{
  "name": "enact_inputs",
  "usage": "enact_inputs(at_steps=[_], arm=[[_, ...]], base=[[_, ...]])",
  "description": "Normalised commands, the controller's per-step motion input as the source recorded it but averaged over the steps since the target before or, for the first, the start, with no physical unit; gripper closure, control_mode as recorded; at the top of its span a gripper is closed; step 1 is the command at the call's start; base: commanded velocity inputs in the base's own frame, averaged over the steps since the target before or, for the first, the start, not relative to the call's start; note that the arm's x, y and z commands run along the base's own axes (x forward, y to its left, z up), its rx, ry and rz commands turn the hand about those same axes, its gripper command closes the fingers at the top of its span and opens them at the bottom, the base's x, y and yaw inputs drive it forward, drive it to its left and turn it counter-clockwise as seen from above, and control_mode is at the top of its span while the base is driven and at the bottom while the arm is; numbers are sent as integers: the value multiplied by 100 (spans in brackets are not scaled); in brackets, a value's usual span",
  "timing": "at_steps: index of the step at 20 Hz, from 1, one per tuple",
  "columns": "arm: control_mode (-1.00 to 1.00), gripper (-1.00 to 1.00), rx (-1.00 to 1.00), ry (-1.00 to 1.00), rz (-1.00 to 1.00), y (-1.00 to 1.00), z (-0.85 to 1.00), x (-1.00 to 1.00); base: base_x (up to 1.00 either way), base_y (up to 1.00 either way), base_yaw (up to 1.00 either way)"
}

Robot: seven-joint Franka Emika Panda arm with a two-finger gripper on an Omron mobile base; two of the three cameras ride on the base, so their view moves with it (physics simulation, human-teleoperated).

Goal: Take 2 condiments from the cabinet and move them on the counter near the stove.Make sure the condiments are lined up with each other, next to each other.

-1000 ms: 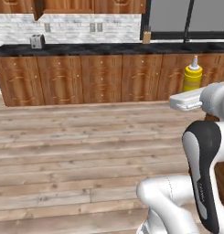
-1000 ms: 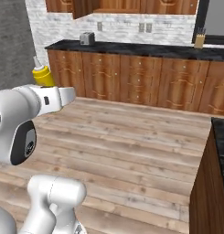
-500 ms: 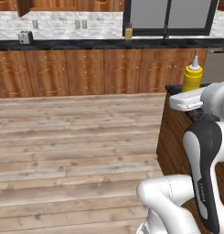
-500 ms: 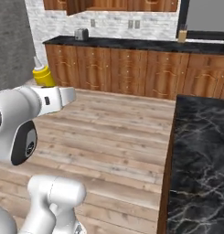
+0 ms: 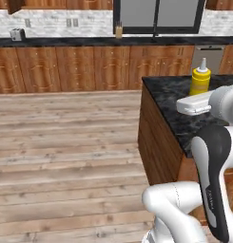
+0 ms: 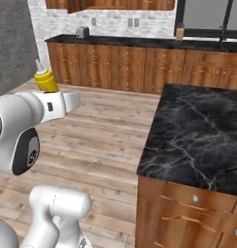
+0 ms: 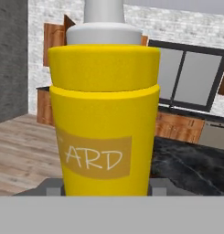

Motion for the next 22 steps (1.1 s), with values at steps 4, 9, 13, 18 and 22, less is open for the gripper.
enact_inputs(at_steps=[4,9,13,18,22], arm=[[100,100,0,0,0,0,0,0],[100,100,0,0,0,0,0,0],[100,100,0,0,0,0,0,0],[100,100,0,0,0,0,0,0],[100,100,0,0,0,0,0,0]], base=[[16,-95,0],[45,-100,0],[11,-100,0],[0,-100,0],[-1,-100,0]])
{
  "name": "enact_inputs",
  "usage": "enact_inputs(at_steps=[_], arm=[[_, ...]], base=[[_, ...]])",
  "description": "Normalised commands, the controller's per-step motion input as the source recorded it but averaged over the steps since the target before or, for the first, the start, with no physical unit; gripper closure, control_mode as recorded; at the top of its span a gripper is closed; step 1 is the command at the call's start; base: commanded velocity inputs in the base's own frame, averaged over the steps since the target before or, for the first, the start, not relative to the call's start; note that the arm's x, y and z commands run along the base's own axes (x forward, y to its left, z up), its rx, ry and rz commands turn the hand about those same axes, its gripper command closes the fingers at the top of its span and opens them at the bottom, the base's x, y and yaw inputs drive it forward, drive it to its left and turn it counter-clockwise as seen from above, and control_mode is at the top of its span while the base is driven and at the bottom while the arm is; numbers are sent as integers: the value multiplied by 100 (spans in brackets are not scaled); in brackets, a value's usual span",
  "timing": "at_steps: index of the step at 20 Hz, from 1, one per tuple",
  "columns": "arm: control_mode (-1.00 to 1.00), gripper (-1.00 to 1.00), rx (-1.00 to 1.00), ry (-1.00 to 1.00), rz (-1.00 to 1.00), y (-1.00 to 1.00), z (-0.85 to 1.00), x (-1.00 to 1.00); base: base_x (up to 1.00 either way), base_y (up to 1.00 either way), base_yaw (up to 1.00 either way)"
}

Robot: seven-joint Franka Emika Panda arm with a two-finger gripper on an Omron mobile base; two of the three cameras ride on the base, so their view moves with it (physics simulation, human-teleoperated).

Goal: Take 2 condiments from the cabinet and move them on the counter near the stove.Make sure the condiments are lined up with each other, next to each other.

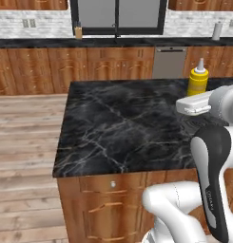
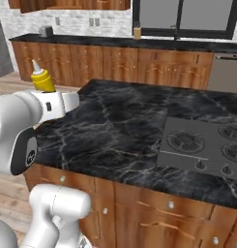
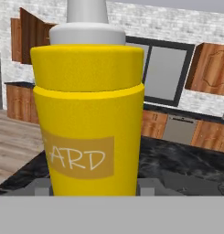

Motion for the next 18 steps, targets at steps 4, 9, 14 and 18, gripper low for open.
enact_inputs(at_steps=[4,9,14,18], arm=[[100,100,0,0,0,0,0,0],[100,100,0,0,0,0,0,0],[100,100,0,0,0,0,0,0],[100,100,0,0,0,0,0,0]], base=[[-16,-100,0],[-3,-100,0],[0,-100,0],[0,-100,0]])
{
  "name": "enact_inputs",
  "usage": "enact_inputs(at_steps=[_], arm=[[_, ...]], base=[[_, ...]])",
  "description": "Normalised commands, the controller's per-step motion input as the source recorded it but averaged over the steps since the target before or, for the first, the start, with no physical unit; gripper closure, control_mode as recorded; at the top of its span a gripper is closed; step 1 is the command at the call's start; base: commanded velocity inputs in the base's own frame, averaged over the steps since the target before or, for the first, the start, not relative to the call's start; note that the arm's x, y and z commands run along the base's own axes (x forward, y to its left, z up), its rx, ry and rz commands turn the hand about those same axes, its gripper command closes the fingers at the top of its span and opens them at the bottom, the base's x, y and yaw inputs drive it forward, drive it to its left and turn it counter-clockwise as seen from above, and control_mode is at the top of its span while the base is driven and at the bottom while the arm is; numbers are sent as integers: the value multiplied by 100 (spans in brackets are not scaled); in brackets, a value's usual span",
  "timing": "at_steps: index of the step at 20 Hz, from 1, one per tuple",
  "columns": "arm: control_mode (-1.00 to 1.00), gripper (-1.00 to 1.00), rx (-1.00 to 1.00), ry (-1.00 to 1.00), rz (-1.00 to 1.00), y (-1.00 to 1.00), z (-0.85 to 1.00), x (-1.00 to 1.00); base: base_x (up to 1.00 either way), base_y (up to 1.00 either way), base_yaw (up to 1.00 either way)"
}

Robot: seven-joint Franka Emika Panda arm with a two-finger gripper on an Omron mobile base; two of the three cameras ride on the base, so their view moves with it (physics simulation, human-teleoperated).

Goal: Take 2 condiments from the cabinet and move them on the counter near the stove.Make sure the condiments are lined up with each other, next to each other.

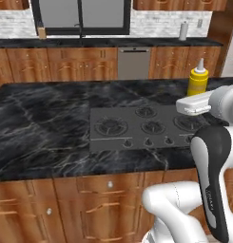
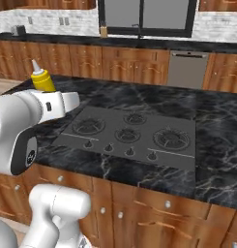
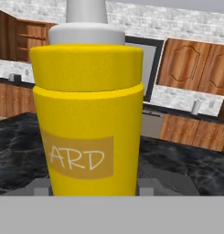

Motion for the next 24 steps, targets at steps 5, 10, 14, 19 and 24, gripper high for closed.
enact_inputs(at_steps=[5,10,14,19,24], arm=[[100,100,0,0,0,0,0,0],[100,100,0,0,0,0,0,0],[100,100,0,0,0,0,0,0],[100,100,0,0,0,0,0,0],[100,100,0,0,0,0,0,0]], base=[[0,-100,0],[11,-75,0],[16,0,-2],[29,18,-6],[60,11,-13]])
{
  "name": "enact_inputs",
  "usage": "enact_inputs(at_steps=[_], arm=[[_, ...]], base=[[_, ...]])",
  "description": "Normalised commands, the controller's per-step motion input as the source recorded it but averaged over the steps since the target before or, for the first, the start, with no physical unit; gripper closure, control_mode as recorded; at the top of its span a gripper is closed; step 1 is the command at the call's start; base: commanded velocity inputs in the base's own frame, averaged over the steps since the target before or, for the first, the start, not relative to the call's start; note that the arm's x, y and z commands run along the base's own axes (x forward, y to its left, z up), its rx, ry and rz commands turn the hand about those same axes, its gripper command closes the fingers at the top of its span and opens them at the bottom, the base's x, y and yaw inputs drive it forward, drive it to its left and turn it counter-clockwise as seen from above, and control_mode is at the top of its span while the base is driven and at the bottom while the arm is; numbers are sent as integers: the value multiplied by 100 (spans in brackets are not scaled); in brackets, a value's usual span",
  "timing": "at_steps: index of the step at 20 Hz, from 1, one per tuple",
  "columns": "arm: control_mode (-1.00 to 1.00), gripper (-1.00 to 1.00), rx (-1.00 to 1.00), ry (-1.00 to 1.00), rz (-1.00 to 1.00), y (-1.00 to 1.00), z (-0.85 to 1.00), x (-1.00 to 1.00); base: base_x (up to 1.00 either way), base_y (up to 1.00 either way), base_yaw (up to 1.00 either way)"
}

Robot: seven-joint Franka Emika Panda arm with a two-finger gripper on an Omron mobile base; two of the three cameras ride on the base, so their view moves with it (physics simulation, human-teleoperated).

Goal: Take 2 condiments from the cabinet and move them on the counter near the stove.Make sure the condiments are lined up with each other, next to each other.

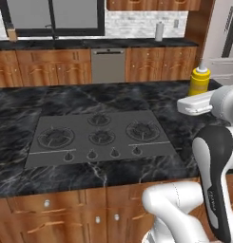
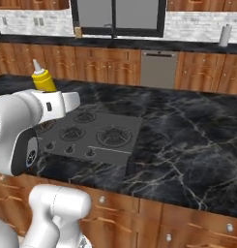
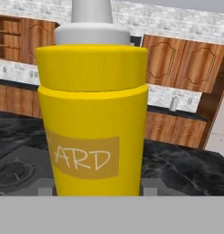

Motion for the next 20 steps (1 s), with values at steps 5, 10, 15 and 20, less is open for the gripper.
enact_inputs(at_steps=[5,10,15,20], arm=[[100,100,0,0,0,0,0,0],[100,100,0,0,0,0,0,0],[100,100,0,0,0,0,0,0],[100,100,0,0,0,0,0,0]], base=[[65,0,-11],[28,0,-7],[0,0,0],[0,0,0]])
